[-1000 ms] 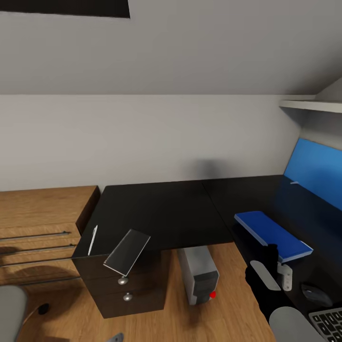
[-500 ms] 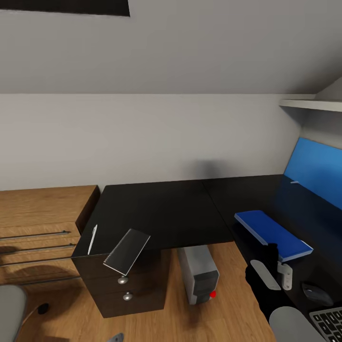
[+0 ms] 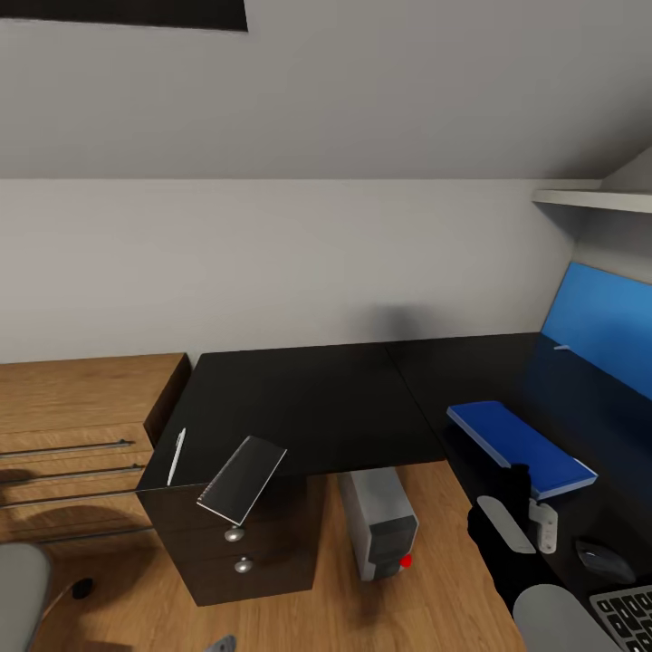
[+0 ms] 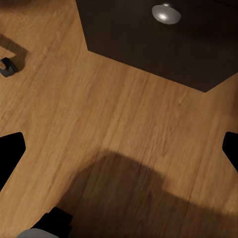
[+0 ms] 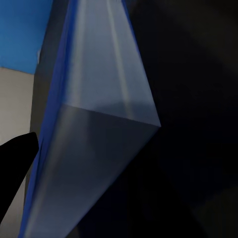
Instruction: In the bedroom, organize the workspace by keeping the computer under the desk, ensuring the monitor is on the desk, placing the keyboard on the desk next to the monitor, placing the mouse on the desk next to the keyboard, moving the folder from the swivel chair onto the desk next to the mouse, stacking the notebook on top of the folder with the pen on top of the notebook, and positioning the swivel chair next to the desk.
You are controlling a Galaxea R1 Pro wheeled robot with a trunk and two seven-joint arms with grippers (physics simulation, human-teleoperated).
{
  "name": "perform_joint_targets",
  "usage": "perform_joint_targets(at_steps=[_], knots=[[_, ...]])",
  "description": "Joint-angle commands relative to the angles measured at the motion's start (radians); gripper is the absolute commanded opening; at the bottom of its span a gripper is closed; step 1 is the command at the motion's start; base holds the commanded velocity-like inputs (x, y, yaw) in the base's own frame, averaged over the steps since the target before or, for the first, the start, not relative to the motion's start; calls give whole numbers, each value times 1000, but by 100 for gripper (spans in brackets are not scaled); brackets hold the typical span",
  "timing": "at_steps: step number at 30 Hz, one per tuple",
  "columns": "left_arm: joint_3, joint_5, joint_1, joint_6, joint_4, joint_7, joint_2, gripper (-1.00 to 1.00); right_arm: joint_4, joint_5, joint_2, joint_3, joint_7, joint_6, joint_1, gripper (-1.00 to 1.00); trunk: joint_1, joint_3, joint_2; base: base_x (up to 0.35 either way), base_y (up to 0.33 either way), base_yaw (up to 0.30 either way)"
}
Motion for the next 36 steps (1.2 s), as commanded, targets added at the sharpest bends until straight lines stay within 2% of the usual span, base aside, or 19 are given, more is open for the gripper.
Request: perform_joint_targets(at_steps=[1, 30, 31, 35, 36], knots=[[-6, 10, -1, -7, 0, 6, 1, 100, 74, -46, 0, -2, -6, -9, 0, -100, 0, -1, 0, 0, 0, 0], [-6, 10, -1, -7, 0, 6, 2, 100, 69, -47, 3, 0, -4, -5, 0, -100, 0, -5, 0, 0, 0, -19], [-8, 10, -1, -12, 6, 6, -3, 100, 1, 3, 9, 5, 1, 3, 1, -100, 0, -5, 0, 0, 0, 0], [-7, 10, -1, -12, 27, 6, -13, 100, 13, 59, 23, 10, 7, 0, 0, -100, 0, -5, 0, 0, 0, 0], [-7, 9, -1, -12, 29, 5, -14, 100, 13, 61, 23, 10, 7, -1, 0, -100, 0, -5, 0, 0, 0, 0]])
